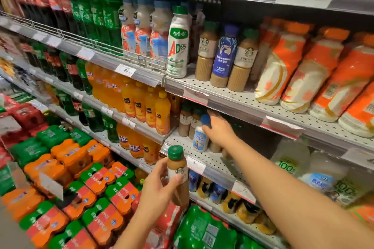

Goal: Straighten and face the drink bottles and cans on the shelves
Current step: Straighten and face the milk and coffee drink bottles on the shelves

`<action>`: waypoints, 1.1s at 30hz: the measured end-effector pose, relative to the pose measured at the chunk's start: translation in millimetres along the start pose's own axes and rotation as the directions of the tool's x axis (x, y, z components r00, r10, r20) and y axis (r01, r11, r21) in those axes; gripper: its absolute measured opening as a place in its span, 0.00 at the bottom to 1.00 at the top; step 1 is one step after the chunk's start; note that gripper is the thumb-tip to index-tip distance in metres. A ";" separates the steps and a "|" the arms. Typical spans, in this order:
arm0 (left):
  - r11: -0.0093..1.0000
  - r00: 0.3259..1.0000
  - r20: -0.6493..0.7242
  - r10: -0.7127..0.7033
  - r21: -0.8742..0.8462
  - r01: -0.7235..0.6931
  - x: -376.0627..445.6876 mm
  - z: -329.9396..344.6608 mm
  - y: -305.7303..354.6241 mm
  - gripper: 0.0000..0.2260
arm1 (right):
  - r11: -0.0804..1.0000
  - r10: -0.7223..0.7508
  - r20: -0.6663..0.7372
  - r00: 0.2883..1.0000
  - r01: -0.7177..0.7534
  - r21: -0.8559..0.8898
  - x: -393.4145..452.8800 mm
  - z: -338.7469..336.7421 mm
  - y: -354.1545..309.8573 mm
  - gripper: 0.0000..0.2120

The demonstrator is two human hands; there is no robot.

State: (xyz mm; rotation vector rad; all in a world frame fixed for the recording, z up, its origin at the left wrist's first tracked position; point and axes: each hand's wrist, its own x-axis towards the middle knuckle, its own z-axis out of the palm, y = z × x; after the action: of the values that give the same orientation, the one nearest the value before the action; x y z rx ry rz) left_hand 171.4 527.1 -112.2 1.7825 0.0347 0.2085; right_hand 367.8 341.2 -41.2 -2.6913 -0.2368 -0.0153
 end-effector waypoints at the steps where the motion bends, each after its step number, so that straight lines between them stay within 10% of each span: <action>1: 1.000 1.000 -0.010 -0.004 0.004 0.004 7.3 -4.3 -3.7 0.18 | 0.999 0.016 0.039 0.999 -0.014 -0.042 12.2 5.8 -1.8 0.28; 10: 1.000 1.000 0.020 0.000 -0.020 0.000 58.1 -8.8 -25.3 0.18 | 0.955 0.075 -0.019 0.997 -0.077 -0.287 14.3 32.9 8.0 0.15; 19: 0.994 0.980 0.194 0.049 0.087 -0.067 125.7 30.4 -42.9 0.17 | 0.986 0.141 -0.244 0.959 -0.115 0.118 -124.4 3.2 57.8 0.14; 33: 0.977 0.920 0.351 0.174 0.056 -0.206 192.9 74.9 -68.7 0.19 | 0.962 0.246 -0.274 0.930 -0.200 0.183 -195.4 -33.0 82.9 0.18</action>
State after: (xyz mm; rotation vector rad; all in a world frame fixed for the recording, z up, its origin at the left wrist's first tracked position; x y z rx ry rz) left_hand 379.2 496.4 -170.8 1.8928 -0.3883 0.0306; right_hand 190.1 221.3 -55.8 -2.5053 0.1564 -0.3145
